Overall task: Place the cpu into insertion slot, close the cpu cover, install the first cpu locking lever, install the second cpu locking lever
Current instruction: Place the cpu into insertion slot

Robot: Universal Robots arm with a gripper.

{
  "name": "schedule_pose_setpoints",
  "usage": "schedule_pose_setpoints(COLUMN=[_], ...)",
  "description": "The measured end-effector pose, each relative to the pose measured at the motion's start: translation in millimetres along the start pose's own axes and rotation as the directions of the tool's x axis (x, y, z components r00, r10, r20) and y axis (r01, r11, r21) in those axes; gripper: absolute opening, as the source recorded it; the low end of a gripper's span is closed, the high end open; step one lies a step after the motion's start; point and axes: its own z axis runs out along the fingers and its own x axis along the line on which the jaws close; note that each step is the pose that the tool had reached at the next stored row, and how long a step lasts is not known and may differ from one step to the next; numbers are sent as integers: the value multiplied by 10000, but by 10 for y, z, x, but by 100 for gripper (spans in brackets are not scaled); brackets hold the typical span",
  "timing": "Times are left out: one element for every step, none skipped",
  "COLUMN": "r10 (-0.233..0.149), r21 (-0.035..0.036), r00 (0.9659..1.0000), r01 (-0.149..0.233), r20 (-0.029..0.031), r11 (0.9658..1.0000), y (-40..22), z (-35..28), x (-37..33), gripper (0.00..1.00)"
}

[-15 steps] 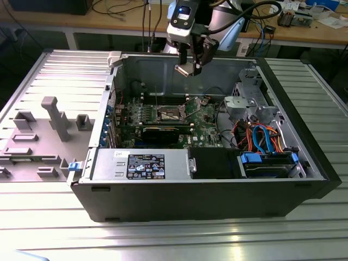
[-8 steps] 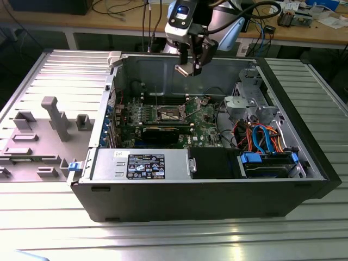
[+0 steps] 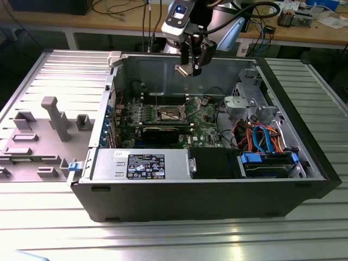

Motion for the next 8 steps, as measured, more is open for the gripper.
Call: schedule_pose_setpoints(r10=[3,8,12,13,13,14,14,15], r21=[0,0,-1,-1,0,0,0,0], r00=[10000,10000,10000,10000,10000,10000,10000,10000], r01=[-3,-8,-12,-13,-13,-14,-14,-15], r20=[0,0,0,0,1,1,0,1], r11=[10000,10000,10000,10000,10000,10000,10000,10000], y=[0,0,0,0,0,0,0,0], z=[0,0,0,0,0,0,0,0], x=[0,0,0,0,0,0,0,0], gripper=[54,54,54,54,54,54,54,54])
